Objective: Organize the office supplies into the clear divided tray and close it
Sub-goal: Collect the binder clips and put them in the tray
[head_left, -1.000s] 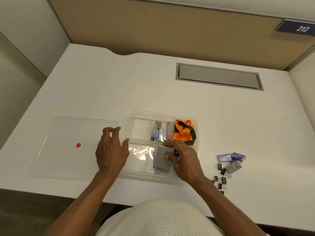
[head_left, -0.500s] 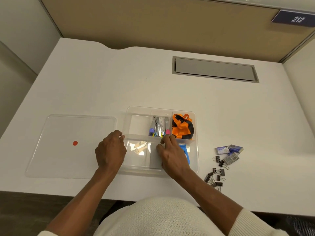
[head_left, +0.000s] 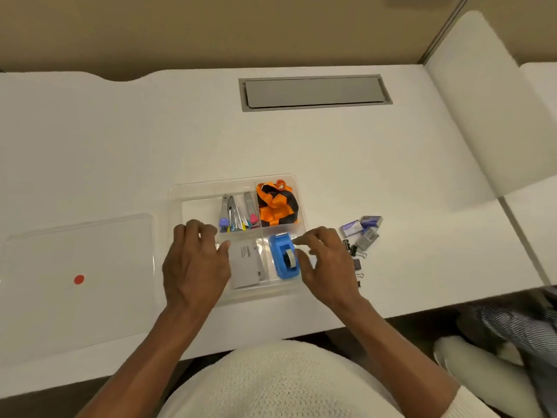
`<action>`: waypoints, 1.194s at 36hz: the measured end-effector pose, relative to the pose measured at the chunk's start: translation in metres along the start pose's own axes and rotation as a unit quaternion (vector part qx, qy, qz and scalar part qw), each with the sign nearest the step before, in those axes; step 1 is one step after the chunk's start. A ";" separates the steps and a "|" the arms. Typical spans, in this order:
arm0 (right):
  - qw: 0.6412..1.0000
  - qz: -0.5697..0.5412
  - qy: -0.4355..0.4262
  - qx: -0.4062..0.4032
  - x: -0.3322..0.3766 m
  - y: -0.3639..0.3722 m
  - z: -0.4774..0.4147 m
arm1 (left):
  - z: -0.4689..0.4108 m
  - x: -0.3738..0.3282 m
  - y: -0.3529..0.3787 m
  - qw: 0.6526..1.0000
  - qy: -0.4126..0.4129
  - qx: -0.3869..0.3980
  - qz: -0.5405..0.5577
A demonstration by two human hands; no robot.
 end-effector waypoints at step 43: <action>0.934 0.148 -0.151 0.289 -0.150 -0.066 -0.016 | 0.098 -0.267 0.116 0.946 0.314 0.085 0.011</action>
Point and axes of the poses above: each hand's wrist, its own z-axis away from the middle knuckle, its own y-axis out of the palm, x = y × z, the point moved 6 cm from there along -z, towards the middle knuckle, and after that the axes turned 15 degrees about -z, right-handed, at the moved point
